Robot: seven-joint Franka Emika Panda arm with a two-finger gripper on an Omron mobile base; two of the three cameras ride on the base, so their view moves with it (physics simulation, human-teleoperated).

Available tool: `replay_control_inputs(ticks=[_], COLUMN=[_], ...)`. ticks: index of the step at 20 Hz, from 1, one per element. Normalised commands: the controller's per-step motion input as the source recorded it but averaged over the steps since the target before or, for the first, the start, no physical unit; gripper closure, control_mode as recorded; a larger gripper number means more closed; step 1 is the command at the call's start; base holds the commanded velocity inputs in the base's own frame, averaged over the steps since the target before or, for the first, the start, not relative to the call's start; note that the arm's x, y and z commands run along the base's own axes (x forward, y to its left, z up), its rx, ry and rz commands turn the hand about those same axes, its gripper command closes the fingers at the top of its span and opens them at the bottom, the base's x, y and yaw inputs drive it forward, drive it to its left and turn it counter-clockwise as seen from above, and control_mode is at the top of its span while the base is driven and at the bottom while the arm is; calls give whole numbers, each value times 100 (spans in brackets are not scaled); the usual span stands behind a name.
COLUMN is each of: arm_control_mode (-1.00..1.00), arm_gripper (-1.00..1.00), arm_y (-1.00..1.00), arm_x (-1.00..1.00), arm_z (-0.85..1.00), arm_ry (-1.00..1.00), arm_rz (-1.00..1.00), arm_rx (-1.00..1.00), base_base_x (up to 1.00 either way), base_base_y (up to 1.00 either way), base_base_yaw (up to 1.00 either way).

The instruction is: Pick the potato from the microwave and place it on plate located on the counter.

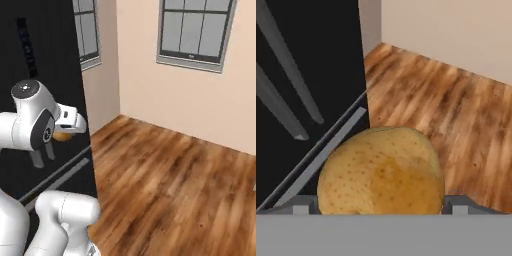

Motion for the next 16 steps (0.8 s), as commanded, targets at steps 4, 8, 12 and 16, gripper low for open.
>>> replay_control_inputs(ticks=[4,8,12,16], arm_control_mode=[100,100,100,100], arm_gripper=[100,100,100,100], arm_y=[0,0,0,0], arm_x=[0,0,0,0], arm_z=[0,0,0,0], arm_ry=[0,0,0,0], arm_rz=[0,0,0,0], arm_rx=[0,0,0,0], base_base_x=[0,0,0,0], base_base_y=[-2,-1,-1,-4], base_base_yaw=[-97,-97,-96,-94])
